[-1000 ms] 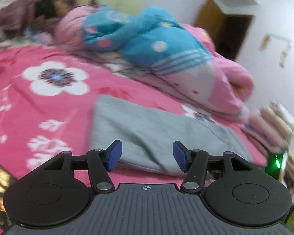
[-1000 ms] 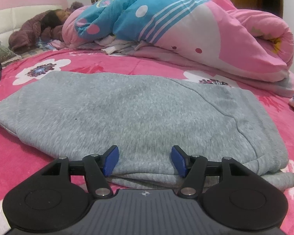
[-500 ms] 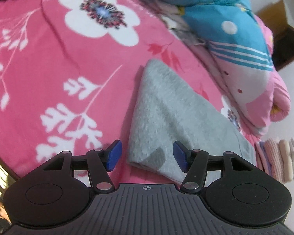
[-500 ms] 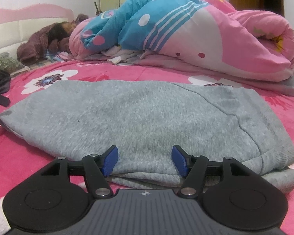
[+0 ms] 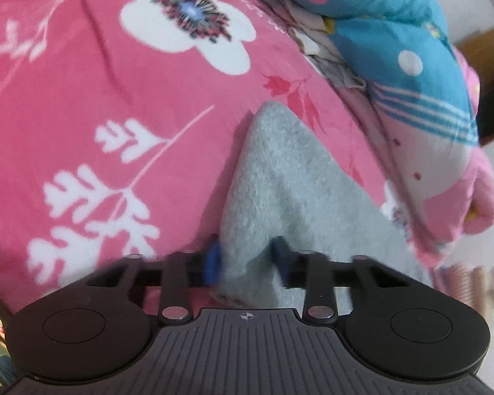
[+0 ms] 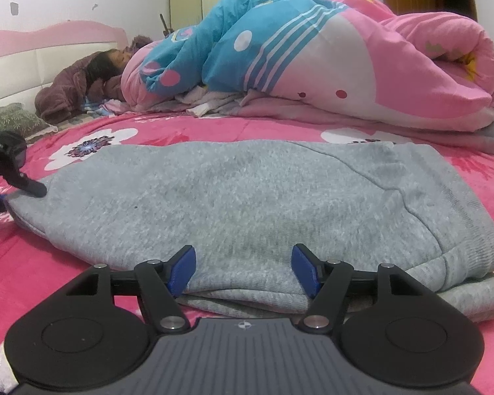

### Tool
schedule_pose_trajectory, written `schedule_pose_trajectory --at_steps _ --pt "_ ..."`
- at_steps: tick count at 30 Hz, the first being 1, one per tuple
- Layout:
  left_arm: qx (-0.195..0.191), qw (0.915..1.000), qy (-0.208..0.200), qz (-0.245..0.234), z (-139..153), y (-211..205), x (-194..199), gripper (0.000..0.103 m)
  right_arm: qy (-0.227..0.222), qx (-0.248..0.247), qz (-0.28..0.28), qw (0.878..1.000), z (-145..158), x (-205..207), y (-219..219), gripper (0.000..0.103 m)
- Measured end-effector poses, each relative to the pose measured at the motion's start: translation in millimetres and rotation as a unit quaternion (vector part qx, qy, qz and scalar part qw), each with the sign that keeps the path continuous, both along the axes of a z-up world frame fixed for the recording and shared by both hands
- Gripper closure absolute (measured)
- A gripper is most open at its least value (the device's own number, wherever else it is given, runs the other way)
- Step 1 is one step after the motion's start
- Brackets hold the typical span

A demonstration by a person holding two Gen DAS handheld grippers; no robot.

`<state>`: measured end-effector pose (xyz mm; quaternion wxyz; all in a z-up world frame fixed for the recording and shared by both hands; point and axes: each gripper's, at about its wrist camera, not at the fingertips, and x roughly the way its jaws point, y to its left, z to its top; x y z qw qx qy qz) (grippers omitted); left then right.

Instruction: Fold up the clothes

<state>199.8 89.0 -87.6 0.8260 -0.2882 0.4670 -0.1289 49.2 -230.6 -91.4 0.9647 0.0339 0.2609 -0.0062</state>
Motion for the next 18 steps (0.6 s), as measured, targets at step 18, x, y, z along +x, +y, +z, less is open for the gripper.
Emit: schedule_pose_trajectory --at_steps 18 --pt "0.043 0.9492 -0.249 -0.188 150.4 -192.2 -61.1 0.093 -0.006 0.018 -0.006 1.0 1.4 -3.5 -2.6 0.036"
